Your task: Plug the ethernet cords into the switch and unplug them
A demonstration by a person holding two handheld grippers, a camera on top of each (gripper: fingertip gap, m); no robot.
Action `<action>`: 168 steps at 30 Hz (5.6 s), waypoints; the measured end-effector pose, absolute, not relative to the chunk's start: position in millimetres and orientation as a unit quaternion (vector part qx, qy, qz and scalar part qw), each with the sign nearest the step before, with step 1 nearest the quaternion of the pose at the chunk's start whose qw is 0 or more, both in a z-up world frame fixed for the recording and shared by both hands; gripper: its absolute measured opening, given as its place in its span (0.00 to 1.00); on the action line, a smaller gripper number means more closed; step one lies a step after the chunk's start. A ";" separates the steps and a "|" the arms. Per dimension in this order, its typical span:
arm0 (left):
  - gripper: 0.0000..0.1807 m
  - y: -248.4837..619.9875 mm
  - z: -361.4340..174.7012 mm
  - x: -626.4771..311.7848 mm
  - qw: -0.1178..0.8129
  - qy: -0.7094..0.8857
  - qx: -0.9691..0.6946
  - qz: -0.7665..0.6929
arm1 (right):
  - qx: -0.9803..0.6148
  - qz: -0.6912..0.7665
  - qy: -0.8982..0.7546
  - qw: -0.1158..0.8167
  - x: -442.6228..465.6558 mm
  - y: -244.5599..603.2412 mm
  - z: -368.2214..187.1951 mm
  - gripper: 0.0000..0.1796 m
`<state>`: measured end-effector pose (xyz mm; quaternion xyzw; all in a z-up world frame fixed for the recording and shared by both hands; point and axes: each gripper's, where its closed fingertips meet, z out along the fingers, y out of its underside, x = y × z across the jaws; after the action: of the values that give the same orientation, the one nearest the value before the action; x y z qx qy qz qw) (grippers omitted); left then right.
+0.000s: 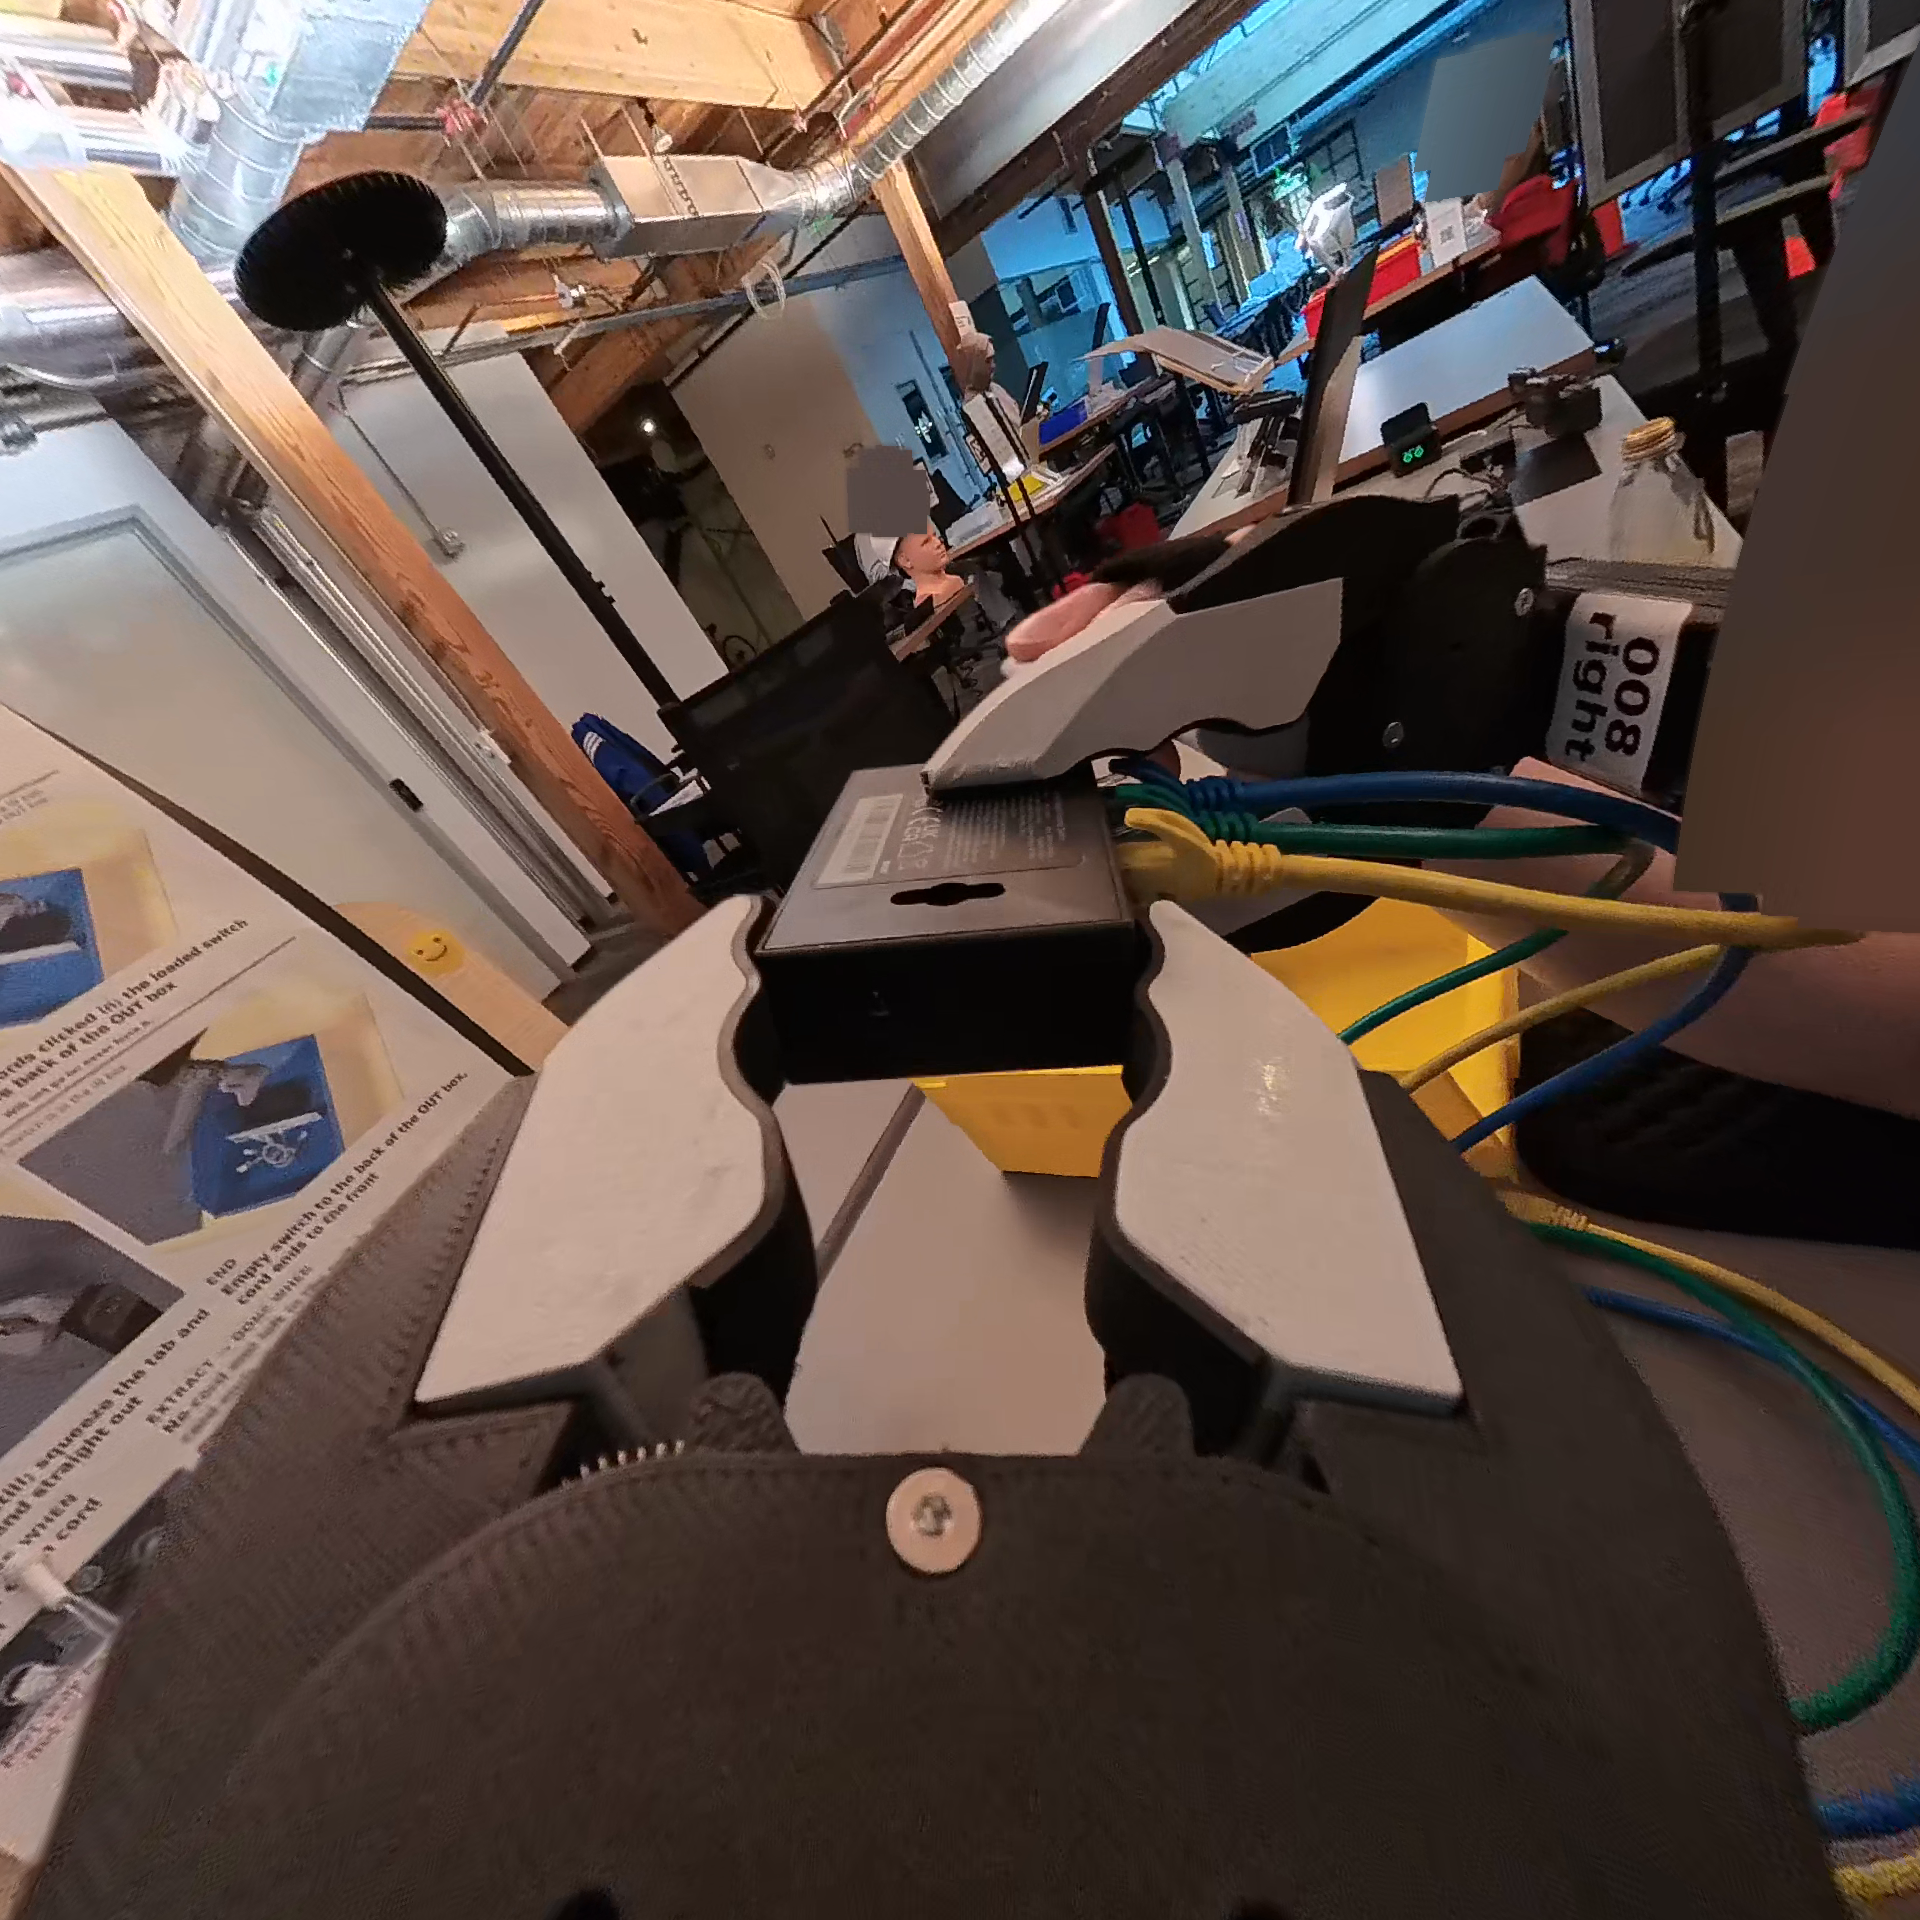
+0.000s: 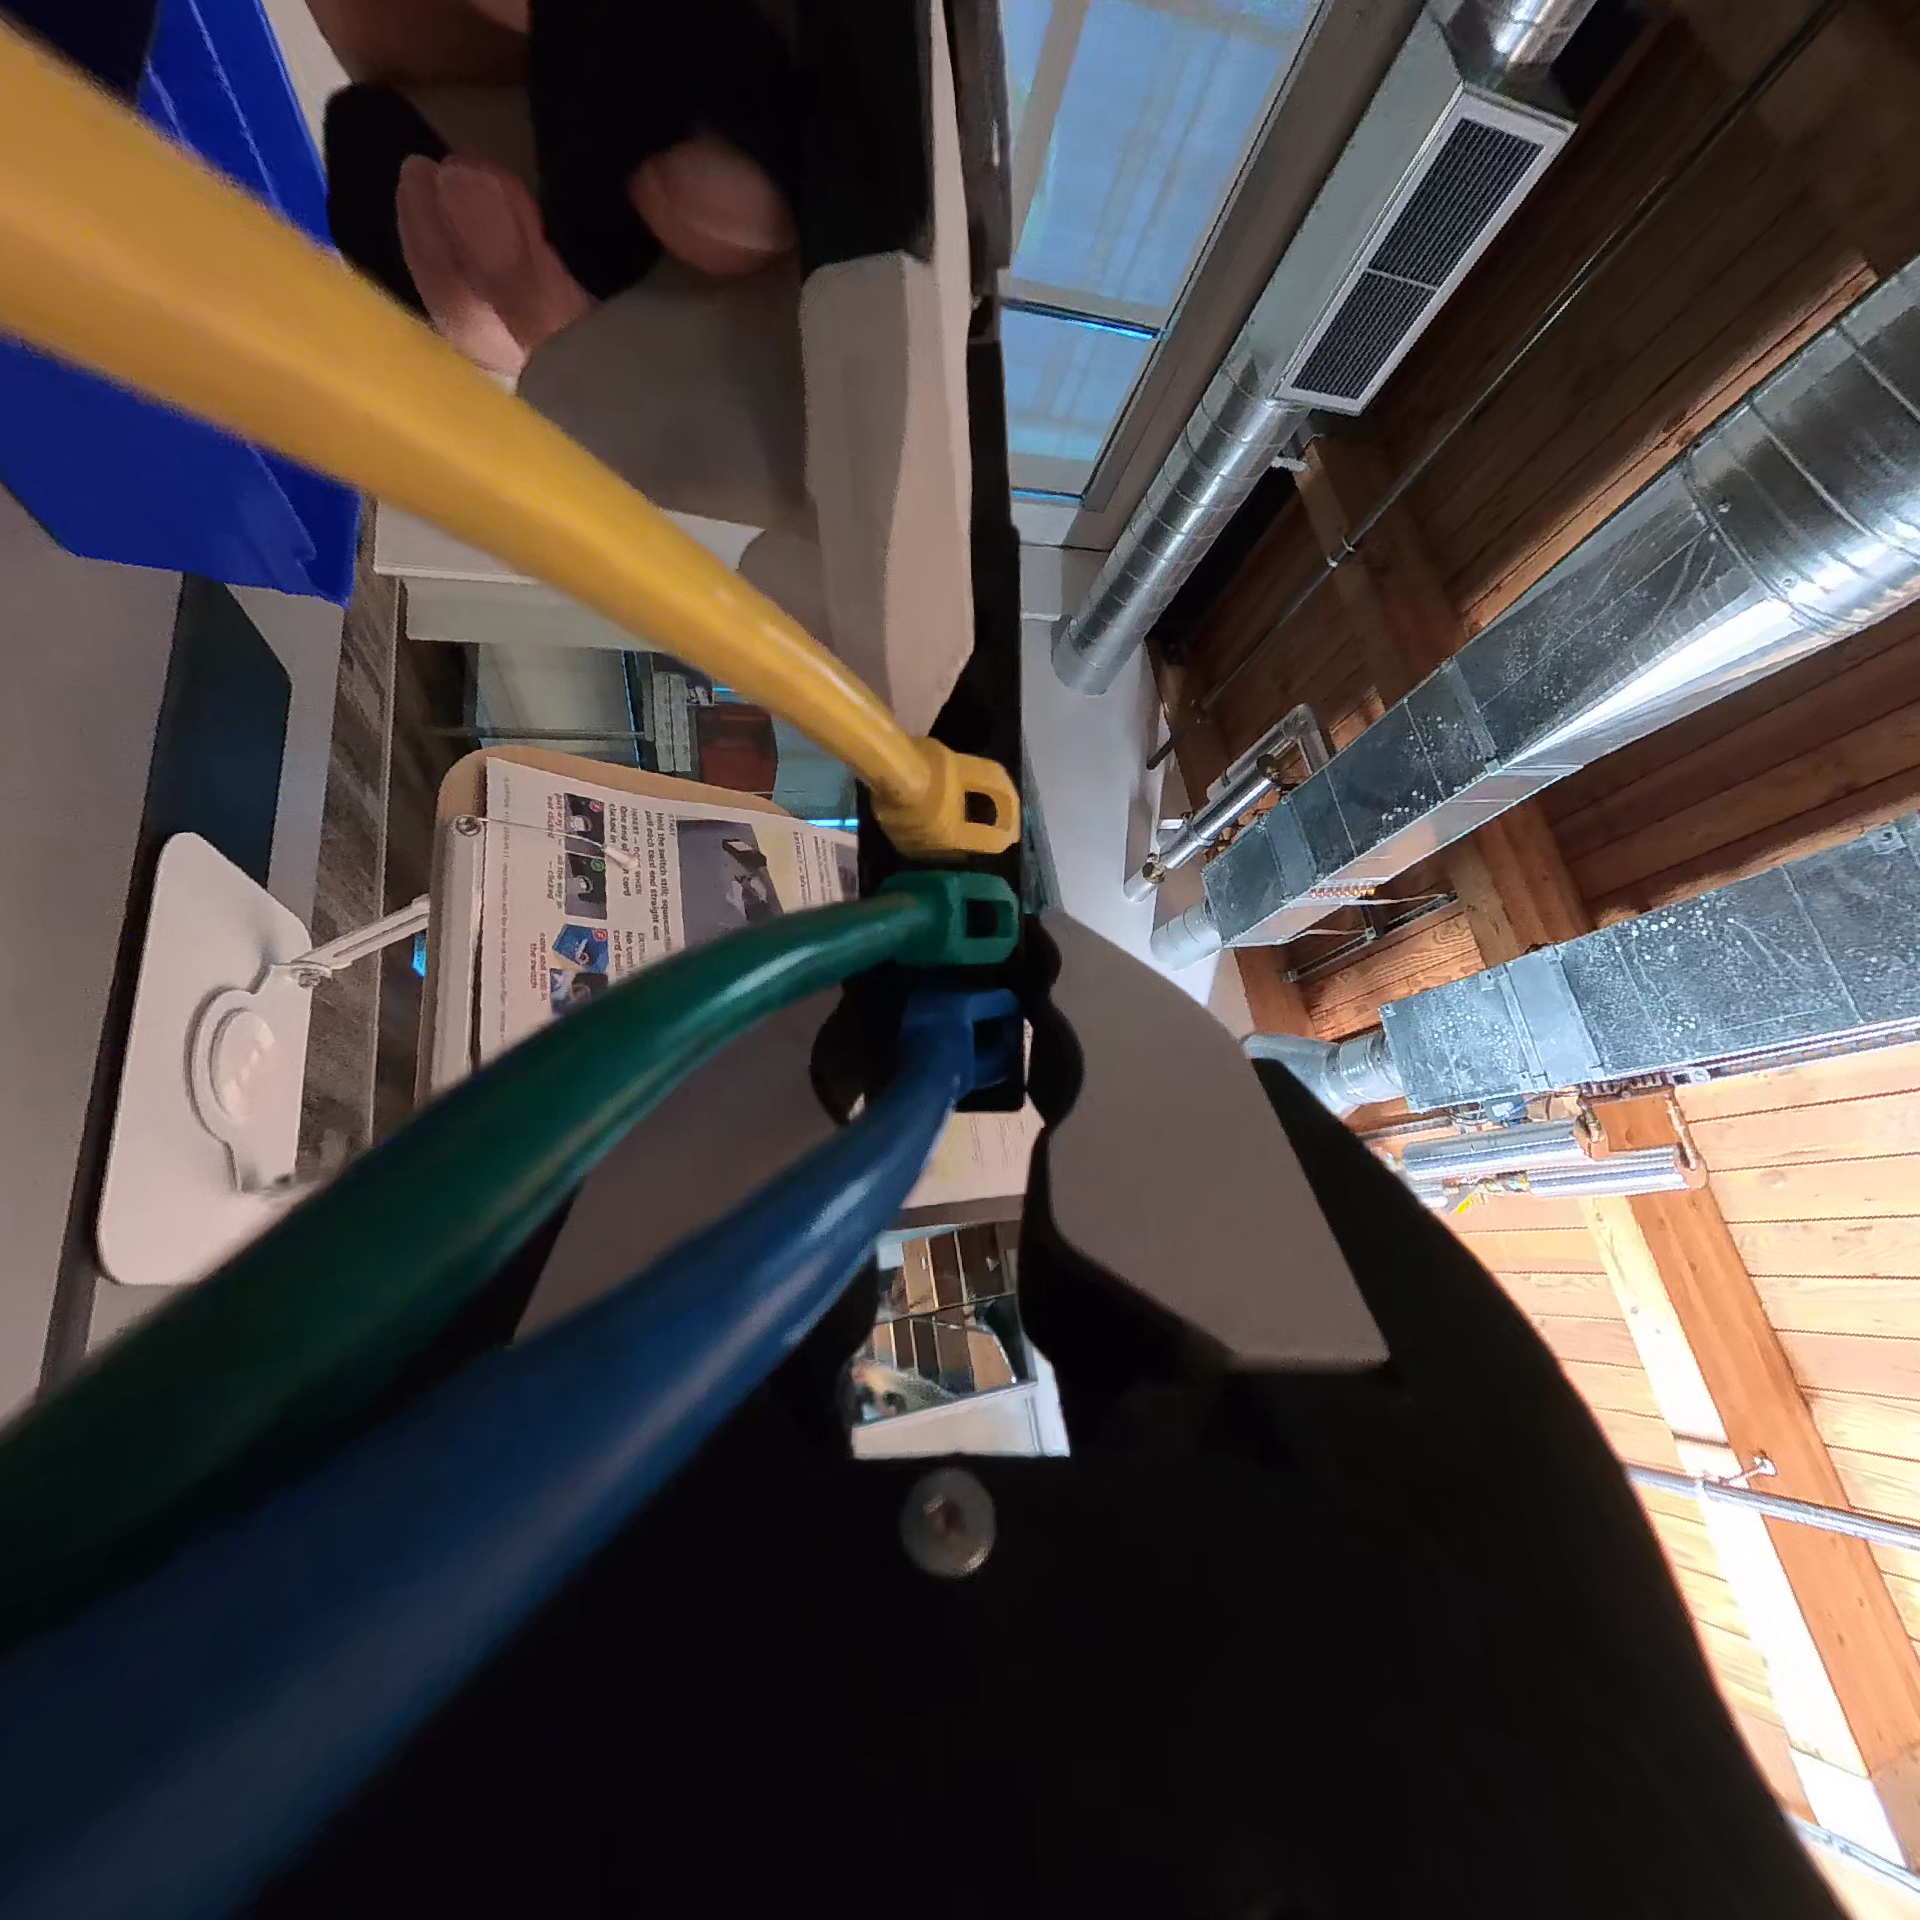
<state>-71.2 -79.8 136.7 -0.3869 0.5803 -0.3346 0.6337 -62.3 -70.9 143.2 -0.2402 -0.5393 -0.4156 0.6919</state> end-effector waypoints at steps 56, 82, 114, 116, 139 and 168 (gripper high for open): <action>0.34 -60.8 189.2 -105.4 0.724 0.446 -0.395 -0.347 | -0.383 -0.154 -0.459 0.786 -12.8 -59.9 158.3 0.23; 0.18 -98.1 100.1 -66.9 0.719 0.677 -0.158 0.003 | -0.373 -0.139 -0.644 0.654 -75.3 -77.0 96.6 0.16; 0.17 -49.1 98.5 -67.4 0.724 0.645 -0.183 0.159 | -0.394 -0.198 -0.599 0.668 -56.8 -51.2 102.7 0.22; 0.16 -37.2 104.2 -74.1 0.729 0.631 -0.199 0.175 | -0.425 -0.222 -0.570 0.667 -36.4 -41.1 106.8 0.18; 0.16 32.5 107.8 -114.7 0.670 0.598 -0.333 0.287 | -0.455 -0.277 -0.564 0.631 -98.1 -75.0 124.9 0.21; 0.16 14.0 108.3 -103.3 0.667 0.603 -0.360 0.248 | -0.473 -0.441 -0.527 0.551 -79.8 -46.8 114.9 0.15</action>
<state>-103.3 14.0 108.3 -0.3605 0.6028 0.2485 0.6670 -79.8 -46.8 114.9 -0.4734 -0.5268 -0.4411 0.5512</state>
